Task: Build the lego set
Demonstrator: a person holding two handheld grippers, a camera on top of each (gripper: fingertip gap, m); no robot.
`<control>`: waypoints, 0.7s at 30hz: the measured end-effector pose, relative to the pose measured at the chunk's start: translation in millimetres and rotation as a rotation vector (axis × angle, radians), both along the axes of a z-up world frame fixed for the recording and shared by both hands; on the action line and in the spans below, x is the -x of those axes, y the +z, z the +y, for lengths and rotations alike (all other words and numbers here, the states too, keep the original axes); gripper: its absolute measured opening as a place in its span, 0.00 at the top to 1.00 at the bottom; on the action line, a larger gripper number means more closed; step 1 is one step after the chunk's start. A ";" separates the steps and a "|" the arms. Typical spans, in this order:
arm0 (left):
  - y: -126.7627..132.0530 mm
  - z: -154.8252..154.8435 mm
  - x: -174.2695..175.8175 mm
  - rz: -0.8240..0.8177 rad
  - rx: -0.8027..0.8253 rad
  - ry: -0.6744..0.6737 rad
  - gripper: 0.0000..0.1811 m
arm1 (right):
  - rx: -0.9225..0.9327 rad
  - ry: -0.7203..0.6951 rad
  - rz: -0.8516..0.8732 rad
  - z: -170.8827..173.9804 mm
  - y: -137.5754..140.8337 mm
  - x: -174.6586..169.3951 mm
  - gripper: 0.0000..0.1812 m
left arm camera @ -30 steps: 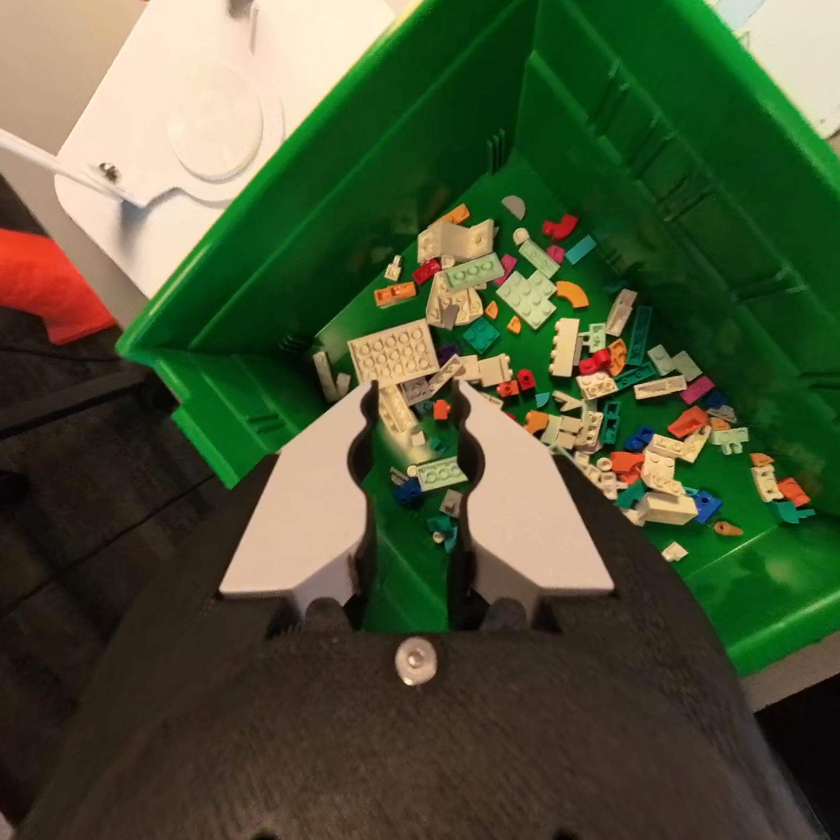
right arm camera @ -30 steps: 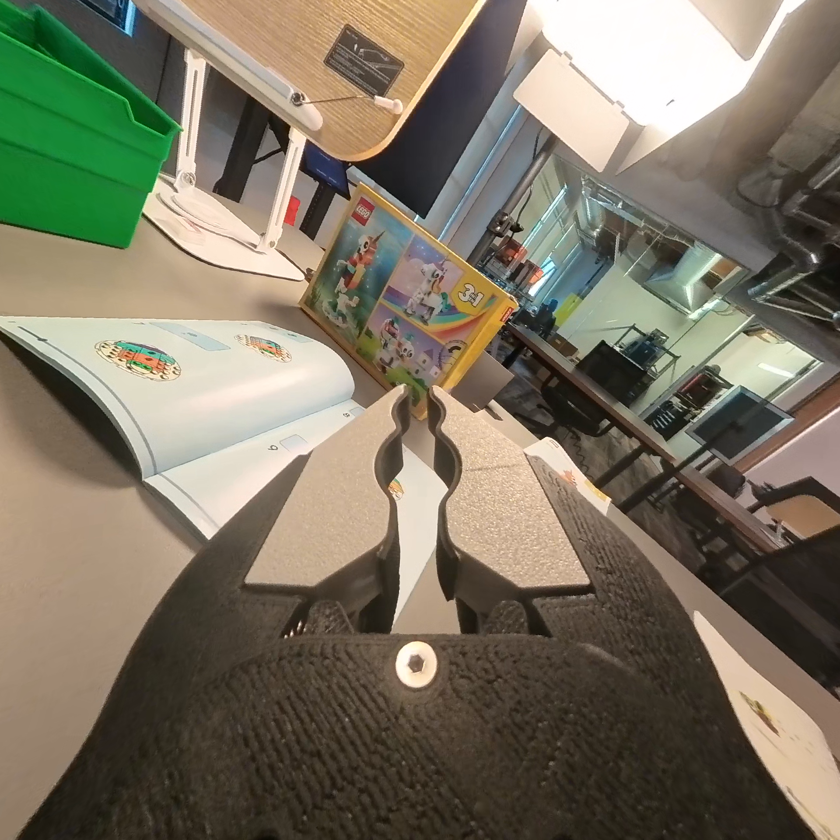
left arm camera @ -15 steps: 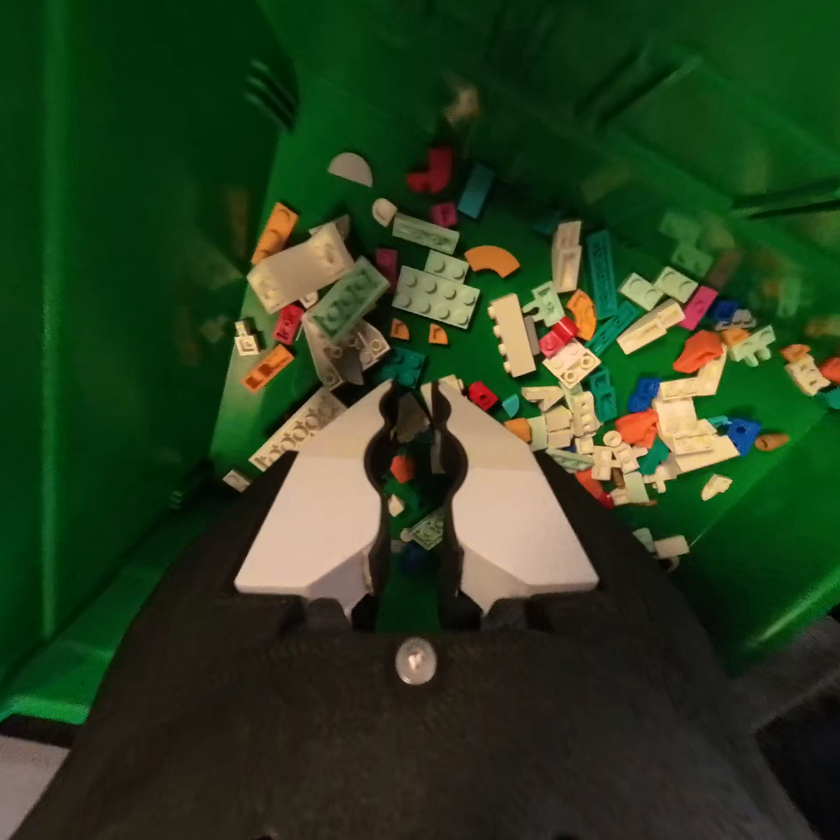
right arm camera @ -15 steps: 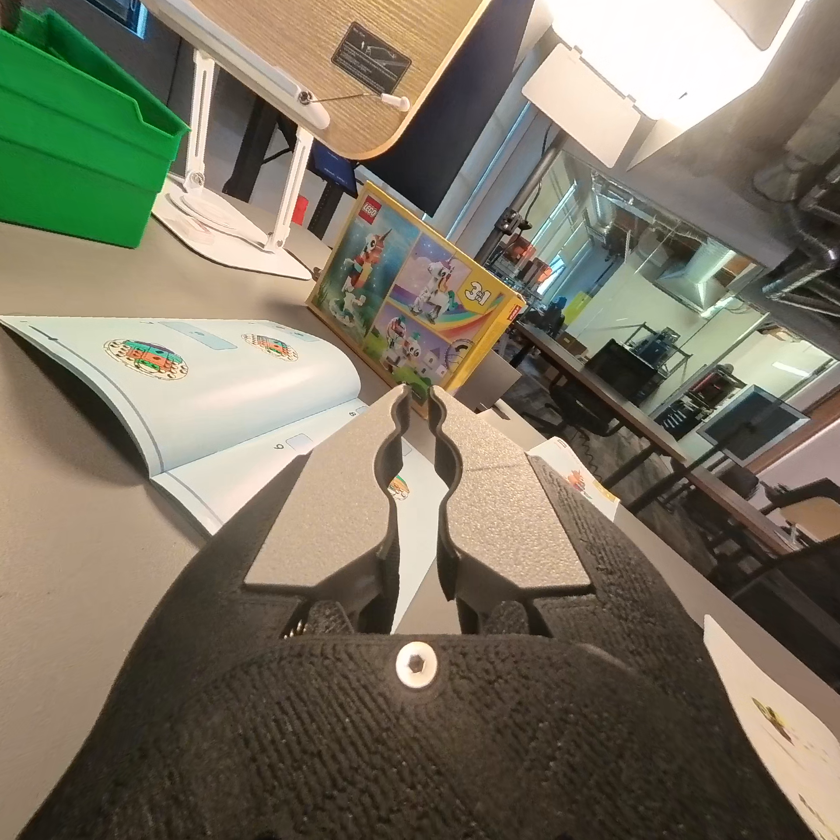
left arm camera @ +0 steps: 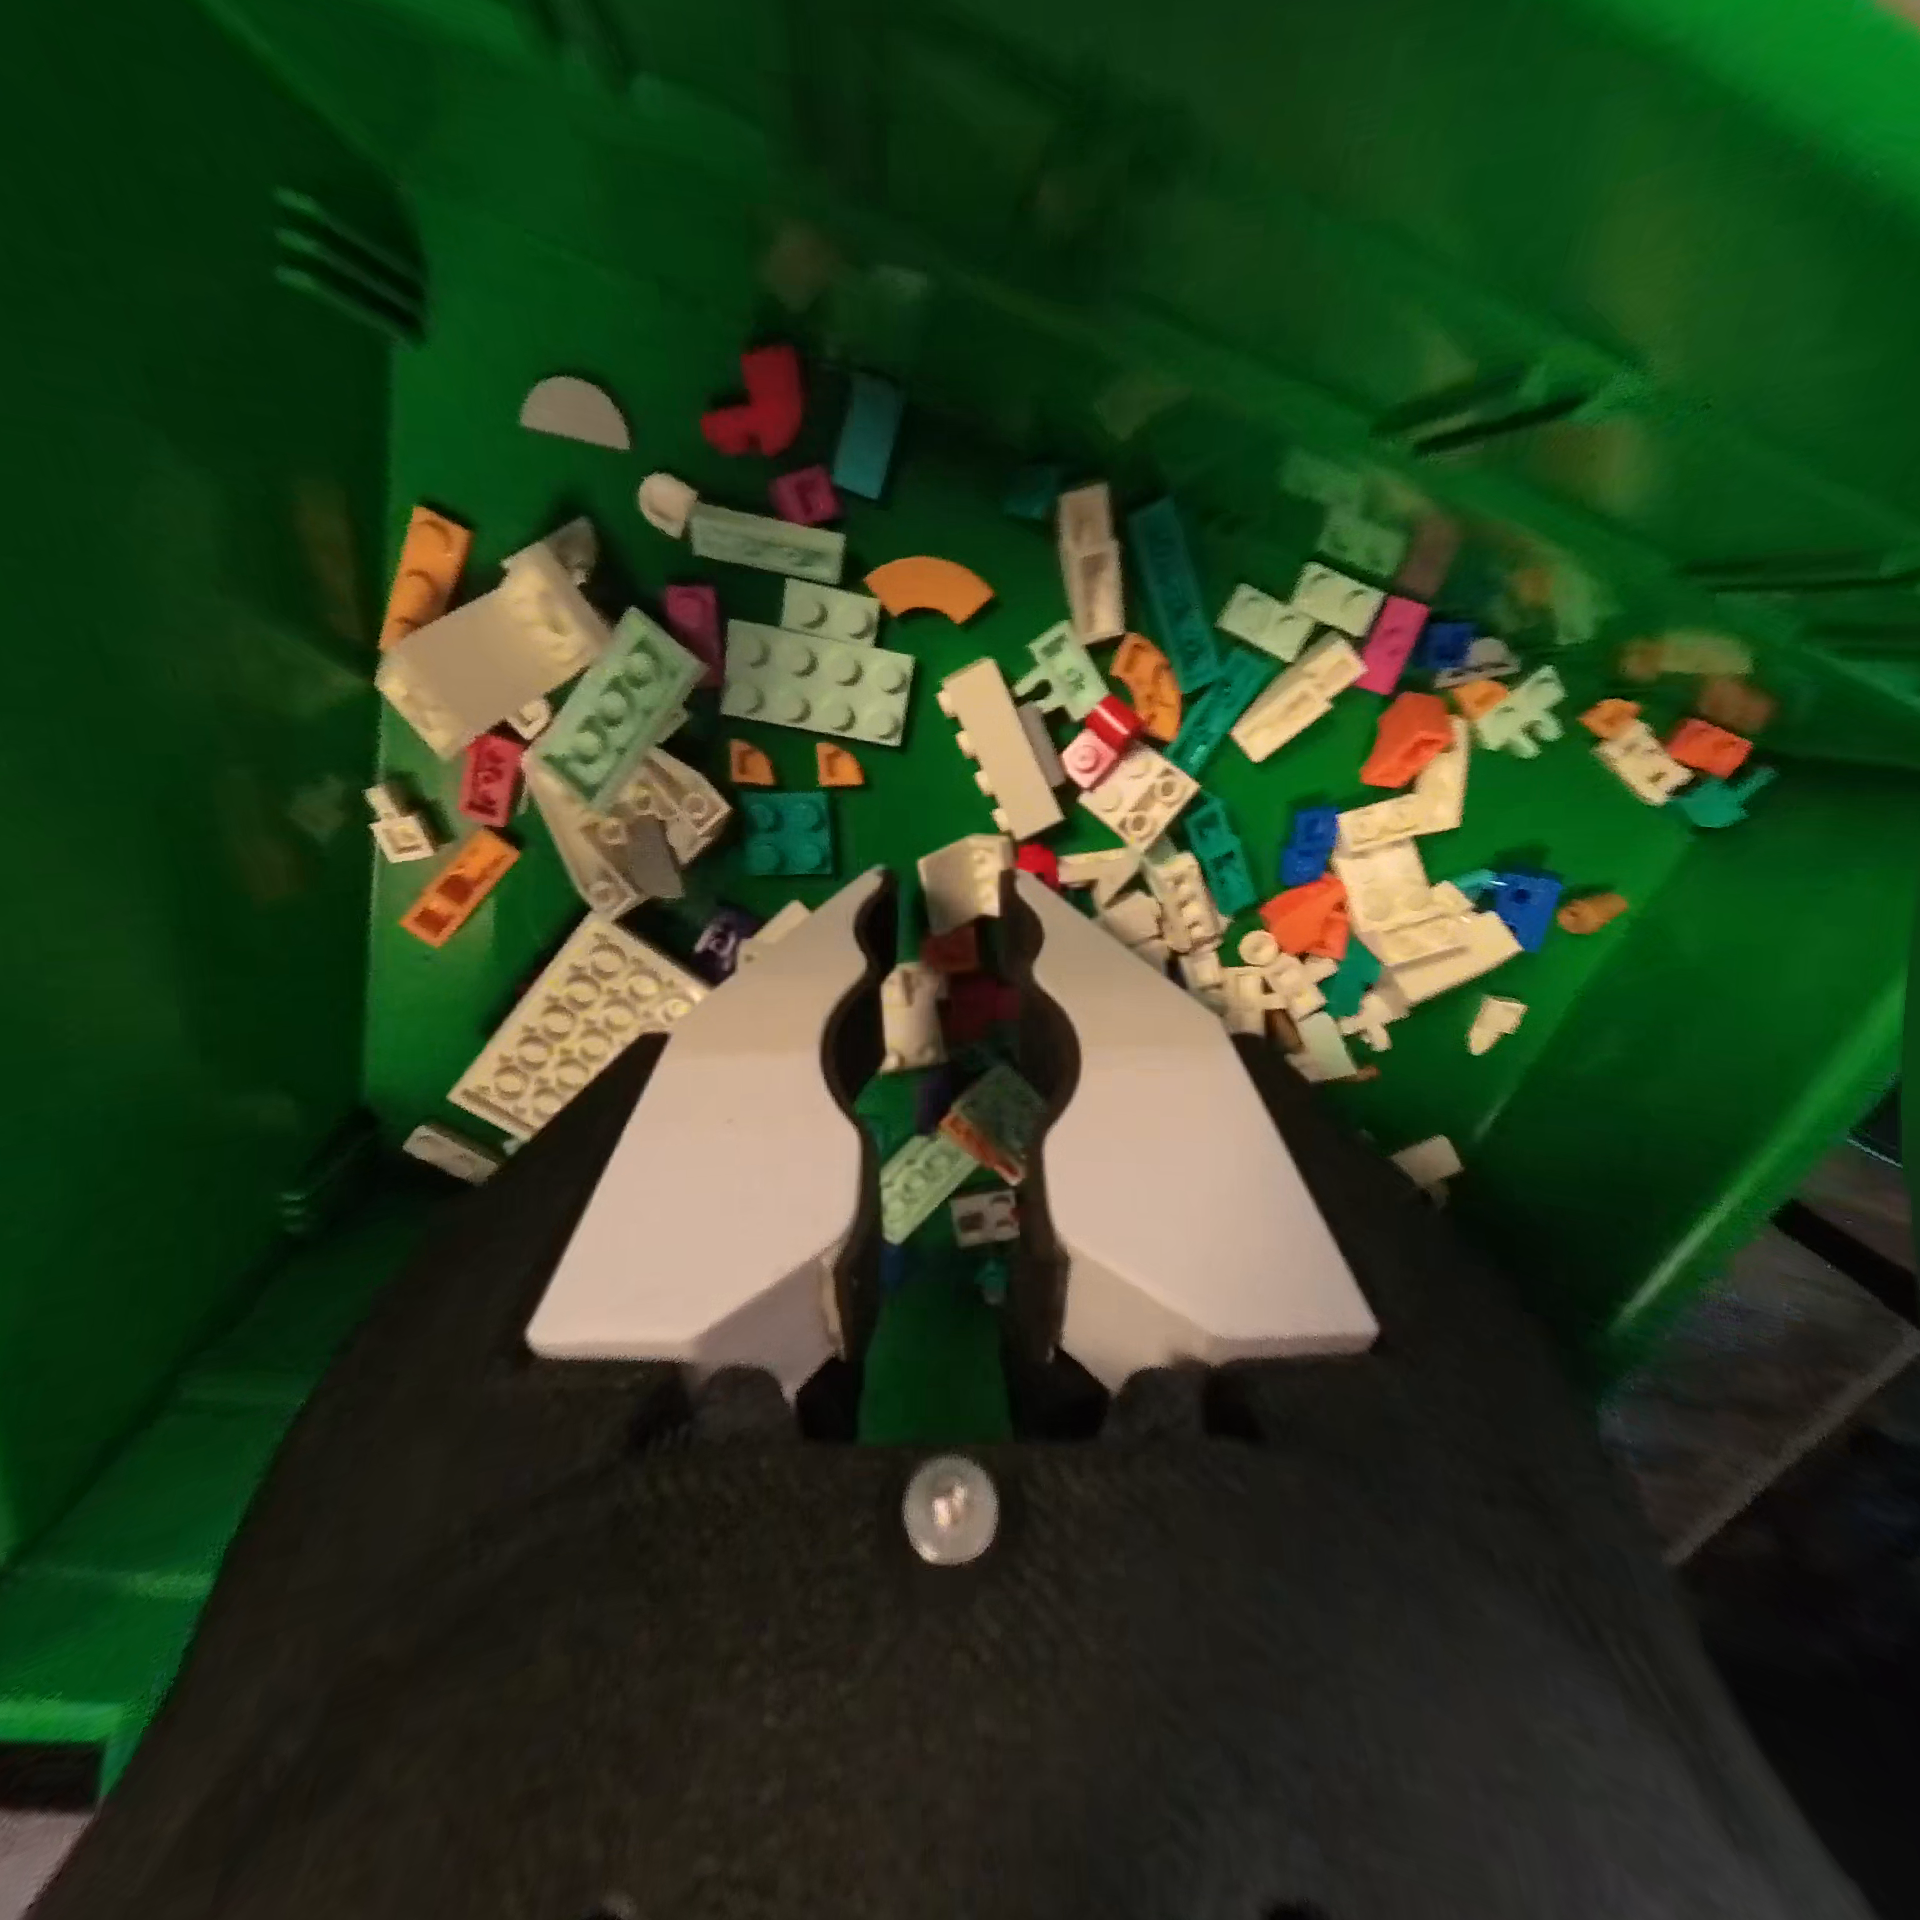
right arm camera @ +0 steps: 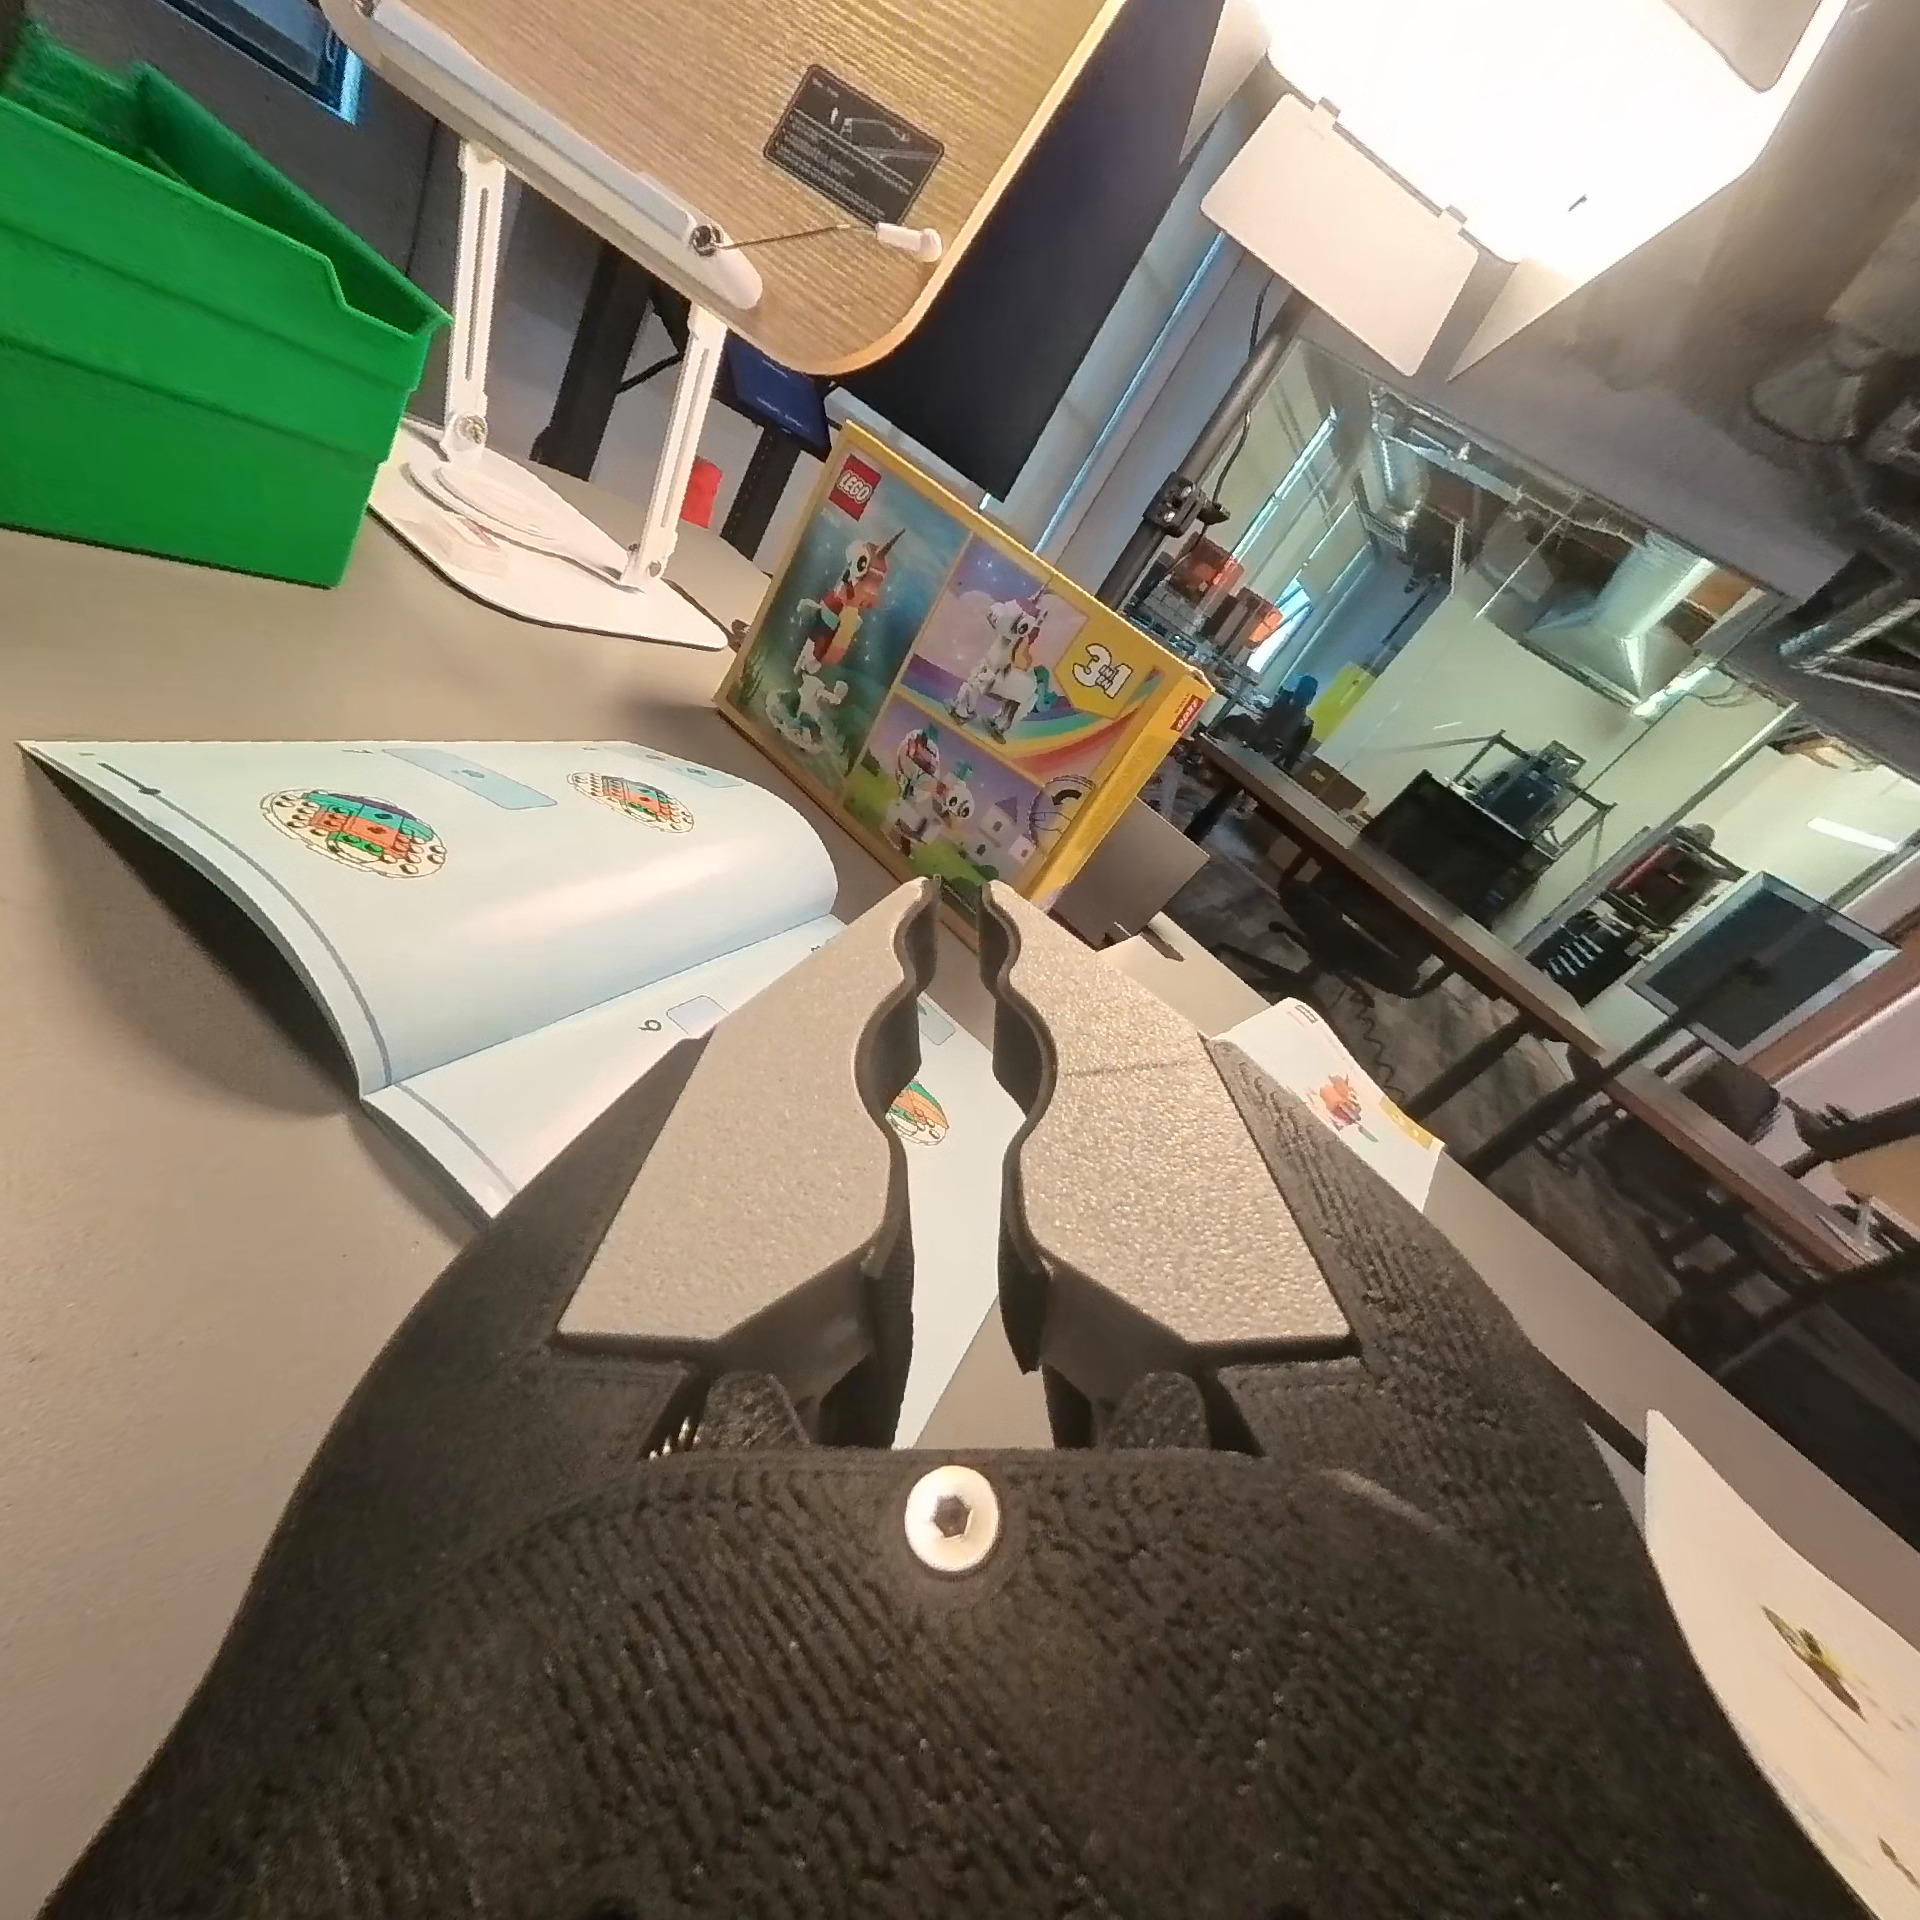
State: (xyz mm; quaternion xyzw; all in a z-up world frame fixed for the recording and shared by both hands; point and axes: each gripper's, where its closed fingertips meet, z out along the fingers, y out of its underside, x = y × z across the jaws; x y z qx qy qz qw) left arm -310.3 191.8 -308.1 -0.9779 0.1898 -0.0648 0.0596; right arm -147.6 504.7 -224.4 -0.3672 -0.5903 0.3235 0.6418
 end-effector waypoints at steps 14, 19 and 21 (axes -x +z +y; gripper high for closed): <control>34.0 -37.7 45.1 0.261 -0.029 0.293 0.85 | -0.002 0.006 -0.009 -1.1 -1.4 1.7 0.97; 21.6 -59.8 50.6 0.348 0.111 0.229 1.00 | 0.010 0.005 0.004 0.1 0.6 0.8 0.97; 16.4 -66.2 46.7 0.340 0.164 0.225 1.00 | 0.013 0.005 0.002 0.3 0.4 0.9 0.97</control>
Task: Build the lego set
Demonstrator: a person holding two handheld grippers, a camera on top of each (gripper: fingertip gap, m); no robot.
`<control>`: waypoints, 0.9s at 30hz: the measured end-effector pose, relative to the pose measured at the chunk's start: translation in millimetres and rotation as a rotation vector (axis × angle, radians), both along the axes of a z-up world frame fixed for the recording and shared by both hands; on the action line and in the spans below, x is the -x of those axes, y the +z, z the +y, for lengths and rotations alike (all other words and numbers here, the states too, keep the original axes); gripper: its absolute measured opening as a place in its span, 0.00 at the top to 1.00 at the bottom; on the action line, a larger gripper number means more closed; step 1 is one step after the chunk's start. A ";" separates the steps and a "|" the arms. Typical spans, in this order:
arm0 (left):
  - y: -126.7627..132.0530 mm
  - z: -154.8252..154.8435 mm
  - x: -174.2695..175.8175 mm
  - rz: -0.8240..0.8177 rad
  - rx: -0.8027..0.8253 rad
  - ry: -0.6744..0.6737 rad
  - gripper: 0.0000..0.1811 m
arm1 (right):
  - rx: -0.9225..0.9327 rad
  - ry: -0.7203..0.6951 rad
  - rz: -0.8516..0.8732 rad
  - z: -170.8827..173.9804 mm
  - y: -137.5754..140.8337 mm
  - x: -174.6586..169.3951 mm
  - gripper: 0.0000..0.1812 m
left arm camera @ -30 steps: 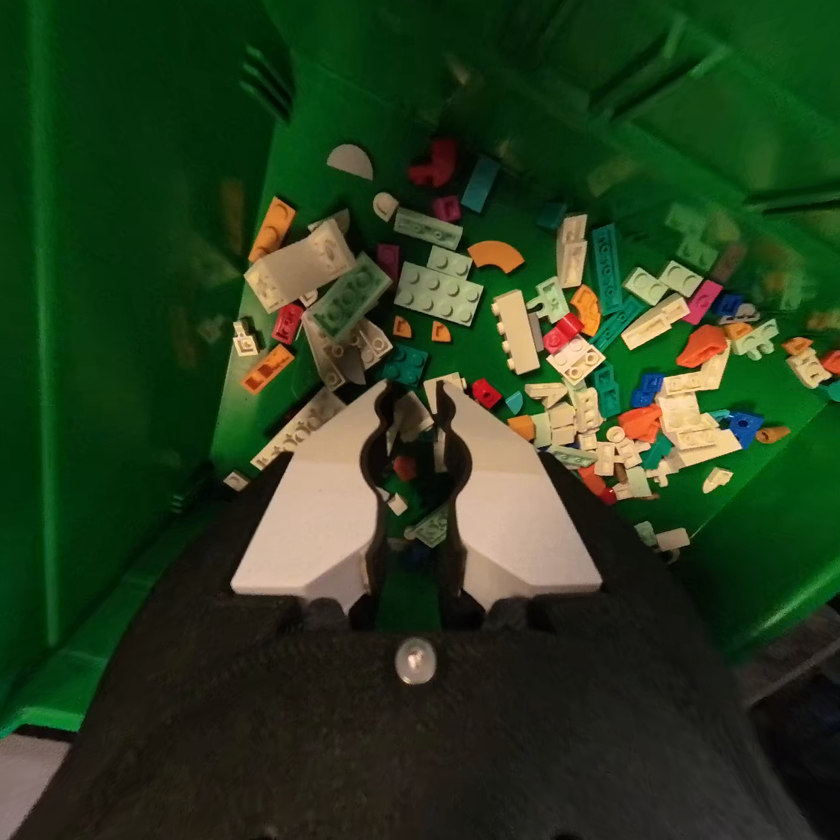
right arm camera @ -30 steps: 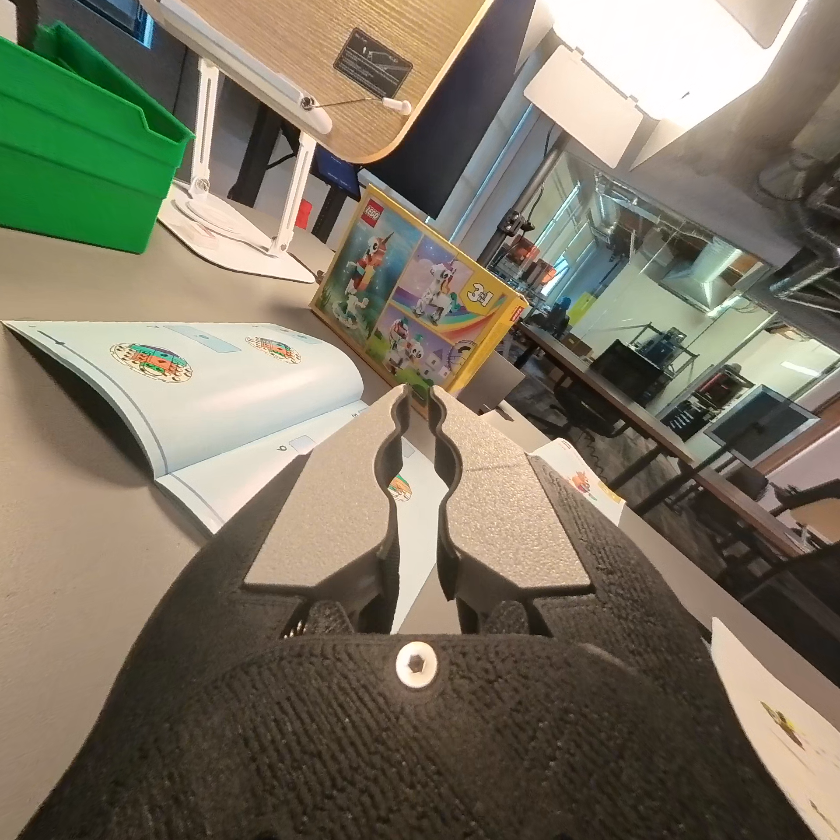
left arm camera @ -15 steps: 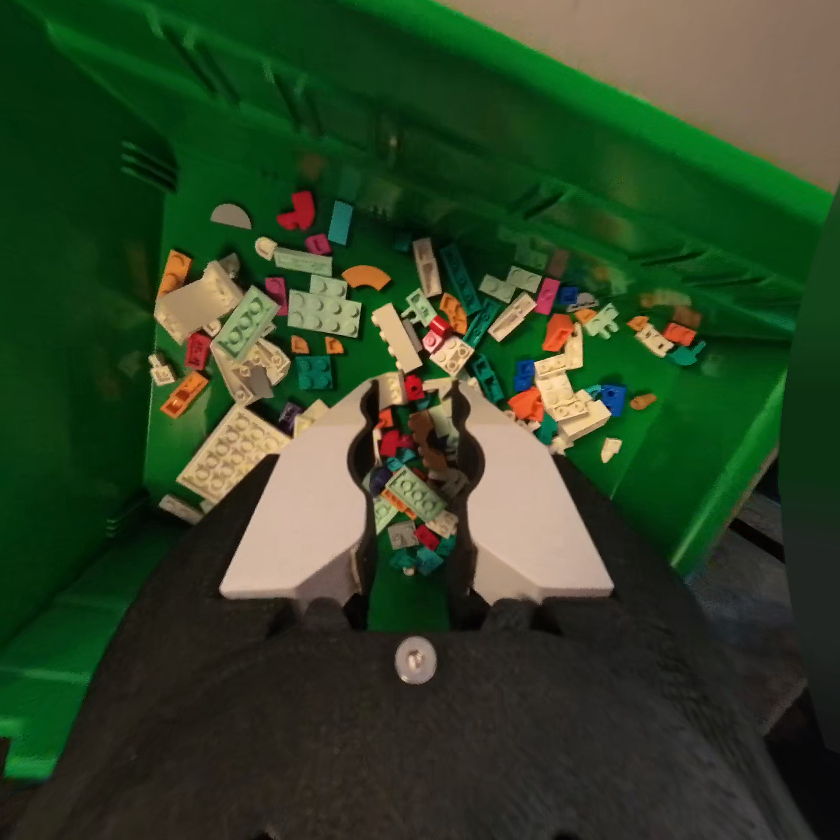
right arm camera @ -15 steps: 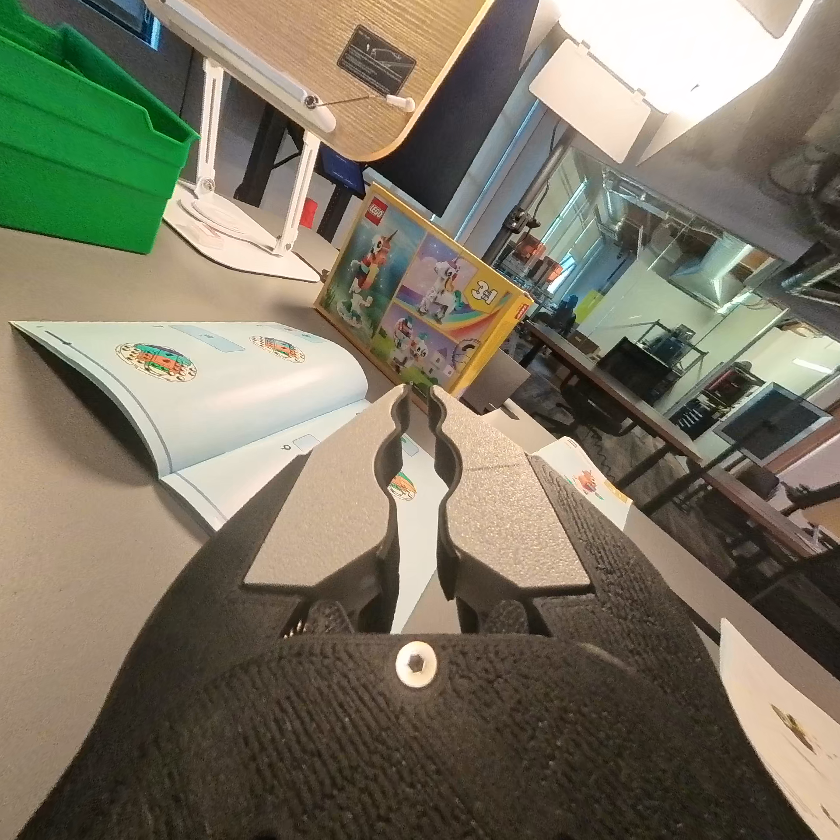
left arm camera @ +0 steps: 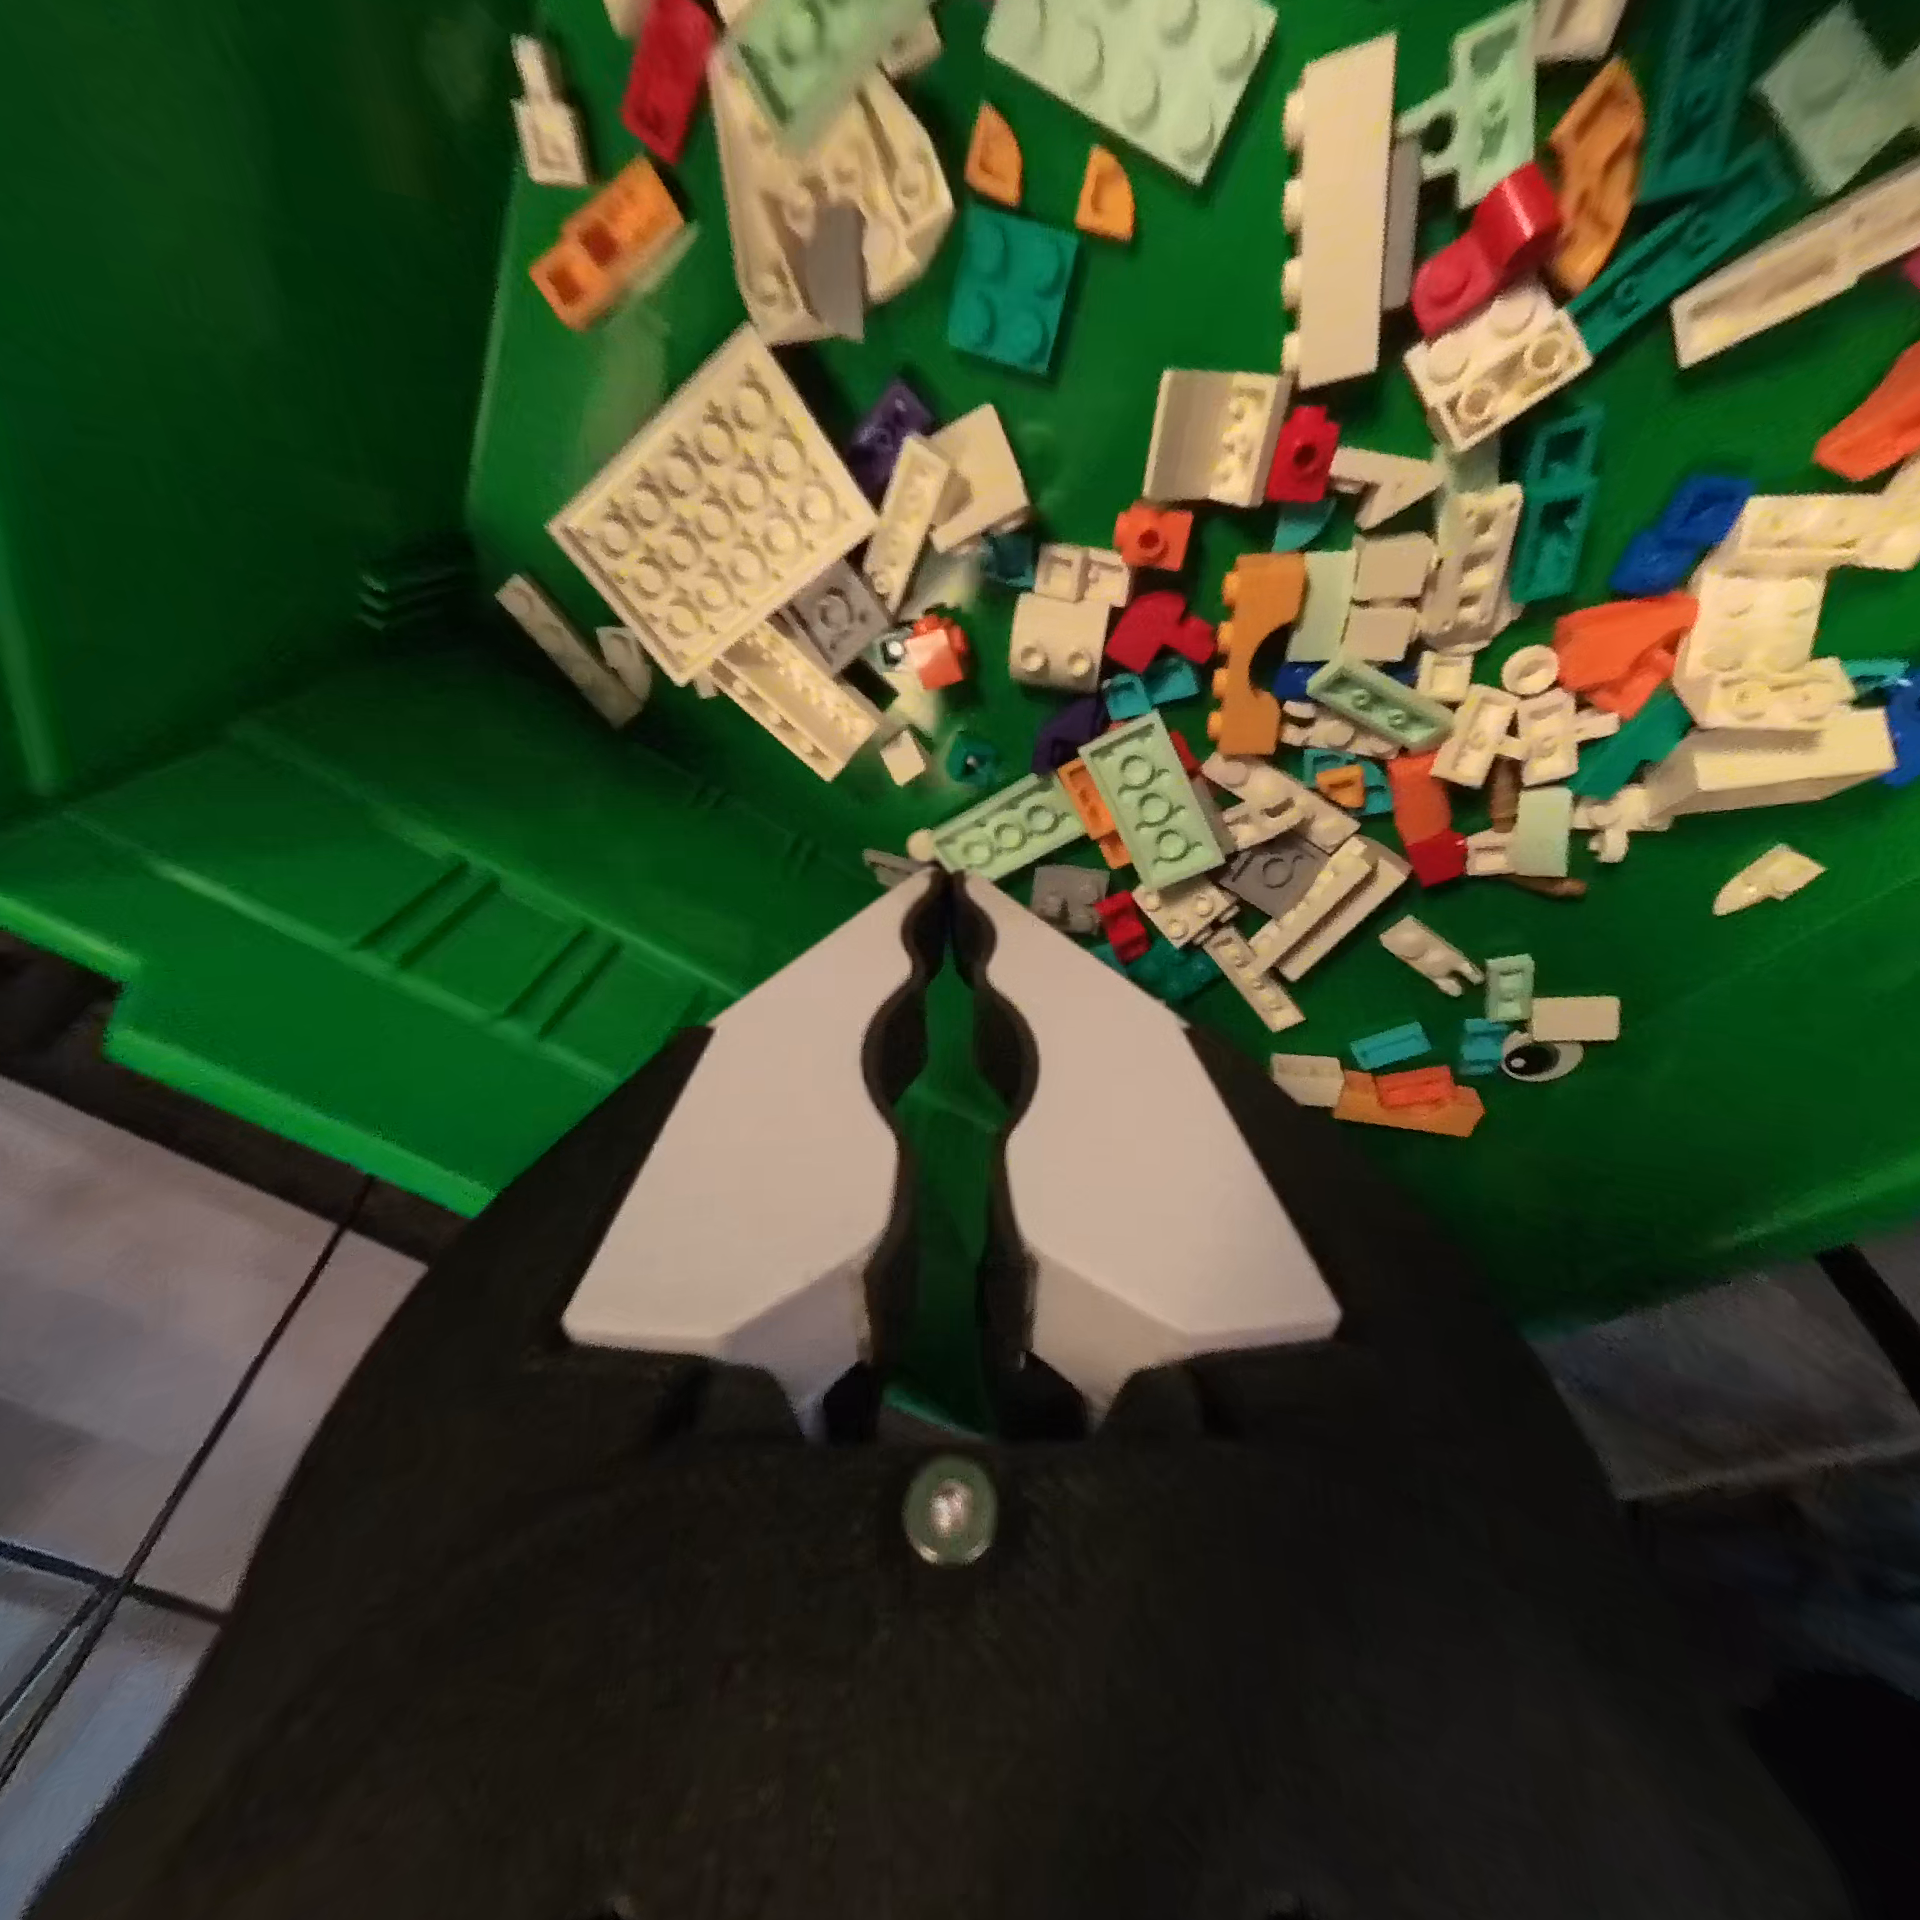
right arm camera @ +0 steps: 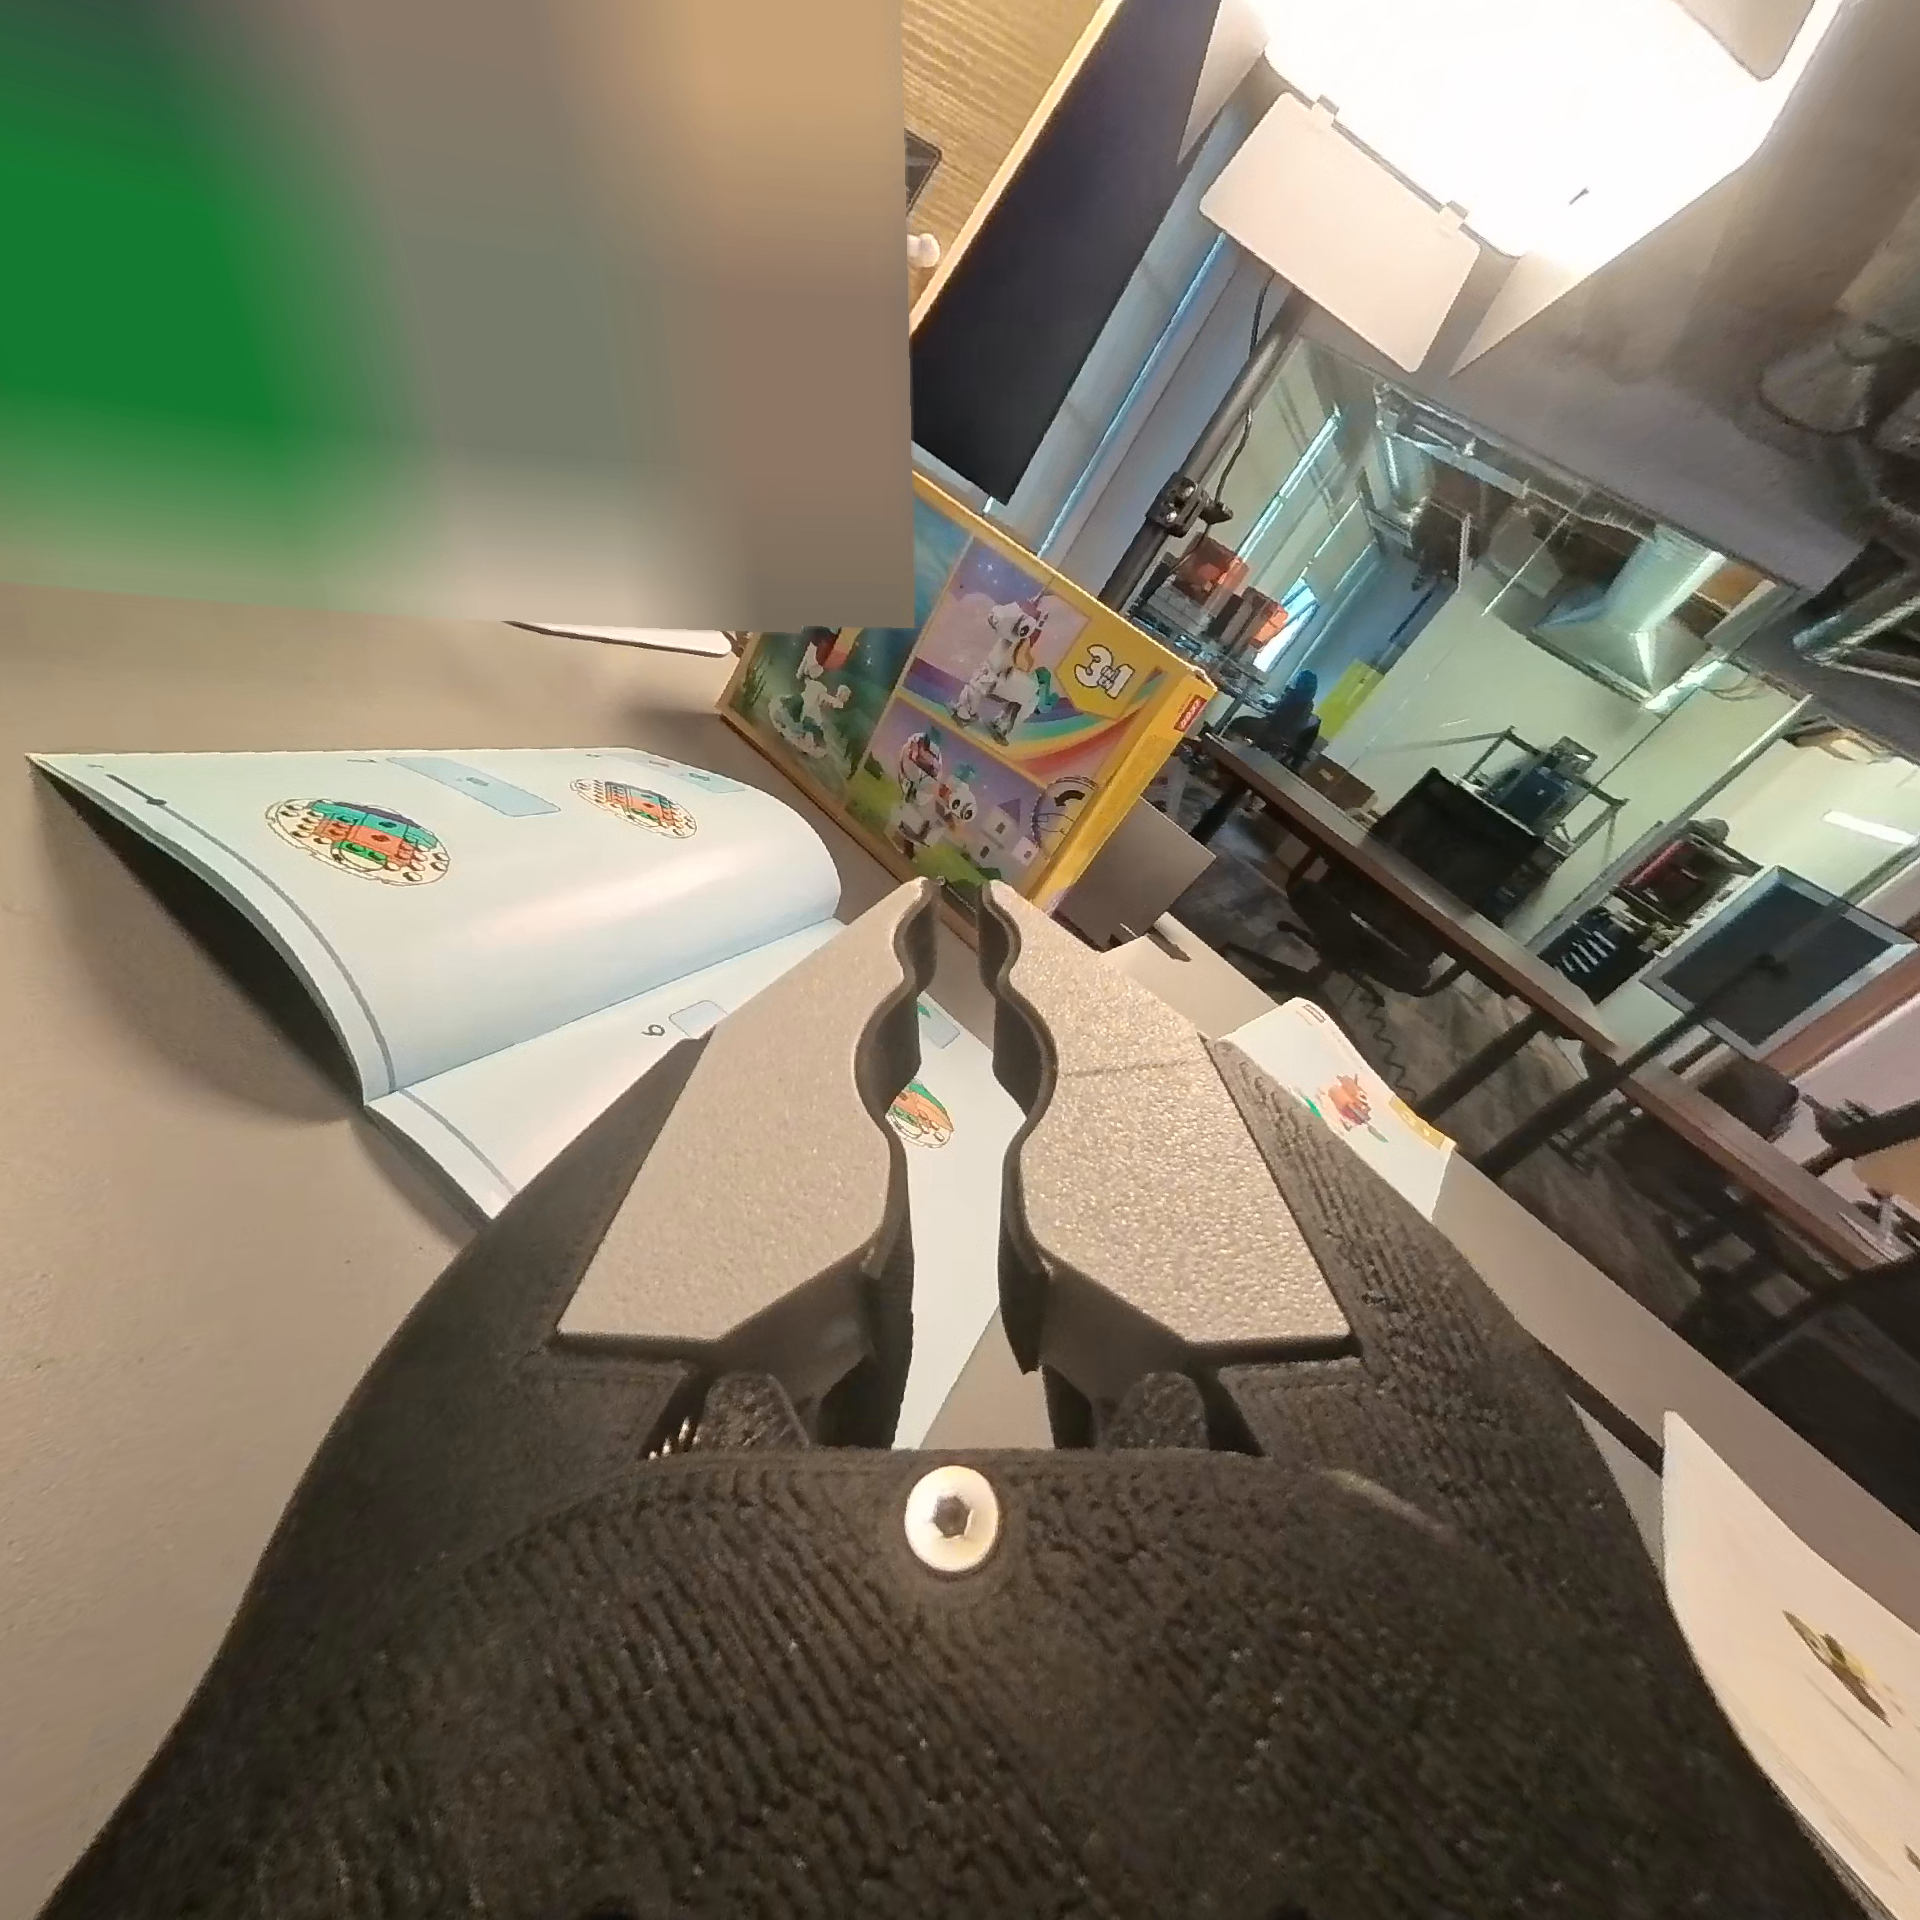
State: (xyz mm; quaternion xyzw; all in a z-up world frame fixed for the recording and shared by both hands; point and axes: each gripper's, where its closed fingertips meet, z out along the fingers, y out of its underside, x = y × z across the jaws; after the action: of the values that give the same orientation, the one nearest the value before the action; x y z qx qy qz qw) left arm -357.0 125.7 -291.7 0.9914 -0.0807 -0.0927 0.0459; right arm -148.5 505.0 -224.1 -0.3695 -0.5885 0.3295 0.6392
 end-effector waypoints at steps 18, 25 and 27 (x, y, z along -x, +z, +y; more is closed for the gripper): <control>-8.8 -20.5 -35.4 -0.158 0.056 0.048 1.00 | 0.000 0.018 -0.015 -3.4 -2.6 1.5 0.97; -11.0 -44.9 -22.1 0.095 0.251 -0.140 1.00 | -0.004 0.033 -0.014 -6.6 -2.3 1.1 0.97; -15.8 -46.1 -24.4 0.107 0.278 -0.155 1.00 | 0.007 0.036 -0.010 -6.2 -1.7 0.5 0.97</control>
State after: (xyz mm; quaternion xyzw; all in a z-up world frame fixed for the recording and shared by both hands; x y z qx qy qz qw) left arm -332.6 79.5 -307.5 0.9599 -0.1666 -0.1368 0.1794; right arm -149.0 498.7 -225.7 -0.3626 -0.5970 0.3411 0.6291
